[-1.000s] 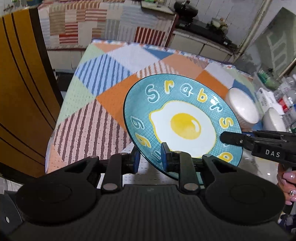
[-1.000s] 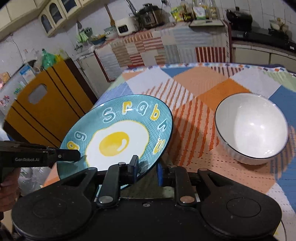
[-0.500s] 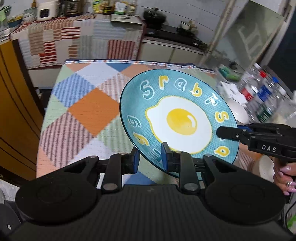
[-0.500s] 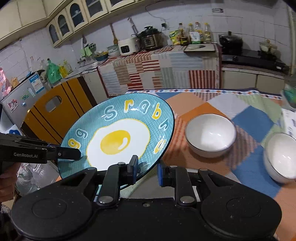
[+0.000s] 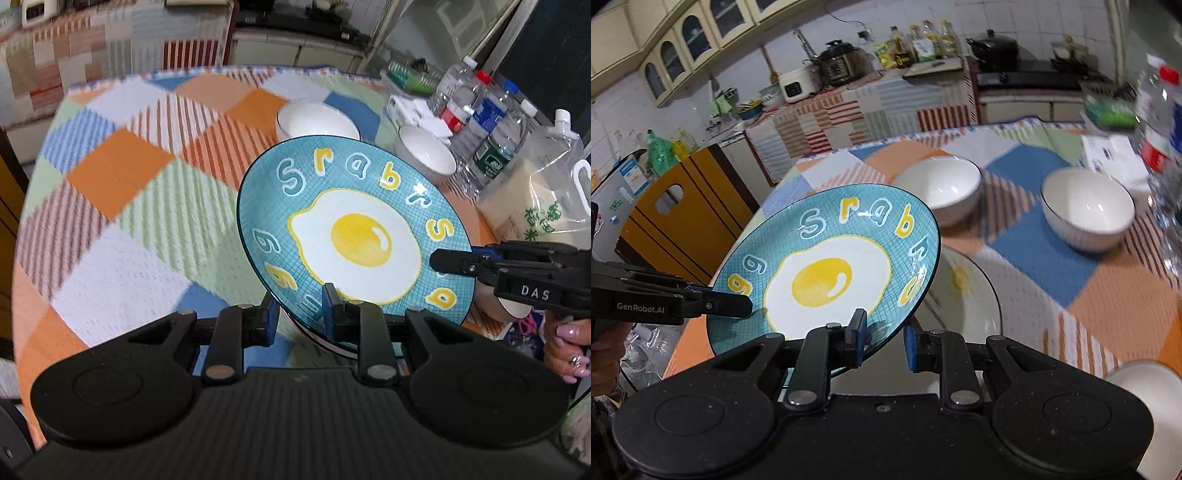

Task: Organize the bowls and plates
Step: 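Lift the teal egg plate with both grippers and lower it onto the sun plate, then open both grippers and withdraw from the plate stack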

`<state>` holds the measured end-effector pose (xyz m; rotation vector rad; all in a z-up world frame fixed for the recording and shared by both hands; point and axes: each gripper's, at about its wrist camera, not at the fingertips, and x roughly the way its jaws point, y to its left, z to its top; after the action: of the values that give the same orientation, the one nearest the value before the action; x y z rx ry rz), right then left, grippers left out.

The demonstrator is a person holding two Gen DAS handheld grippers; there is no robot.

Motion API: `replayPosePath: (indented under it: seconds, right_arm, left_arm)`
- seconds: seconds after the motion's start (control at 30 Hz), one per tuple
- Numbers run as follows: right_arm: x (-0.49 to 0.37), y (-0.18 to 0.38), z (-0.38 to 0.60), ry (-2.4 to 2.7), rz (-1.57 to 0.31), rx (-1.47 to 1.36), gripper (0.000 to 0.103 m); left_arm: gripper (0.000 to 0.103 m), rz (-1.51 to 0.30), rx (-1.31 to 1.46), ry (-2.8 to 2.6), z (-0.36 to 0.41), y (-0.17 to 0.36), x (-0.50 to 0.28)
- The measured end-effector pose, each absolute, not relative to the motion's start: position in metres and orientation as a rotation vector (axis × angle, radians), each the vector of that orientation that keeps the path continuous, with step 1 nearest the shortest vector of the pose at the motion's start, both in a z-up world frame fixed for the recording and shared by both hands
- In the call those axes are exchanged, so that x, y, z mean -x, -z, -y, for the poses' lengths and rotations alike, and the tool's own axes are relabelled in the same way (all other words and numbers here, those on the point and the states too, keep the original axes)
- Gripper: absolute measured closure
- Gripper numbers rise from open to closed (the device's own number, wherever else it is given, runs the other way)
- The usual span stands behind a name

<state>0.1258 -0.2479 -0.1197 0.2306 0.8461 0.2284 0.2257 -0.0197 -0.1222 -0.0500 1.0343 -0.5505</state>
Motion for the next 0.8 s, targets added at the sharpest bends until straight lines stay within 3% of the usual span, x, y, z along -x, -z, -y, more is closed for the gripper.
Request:
replayPosePath:
  seconds: [0.8]
  right_arm:
    - [-0.119, 0.152, 0.253, -0.143, -0.978, -0.170, 0.077]
  left_arm:
    - [0.078, -1.127, 0.020, 0.568, 0.043, 0.165, -0.229]
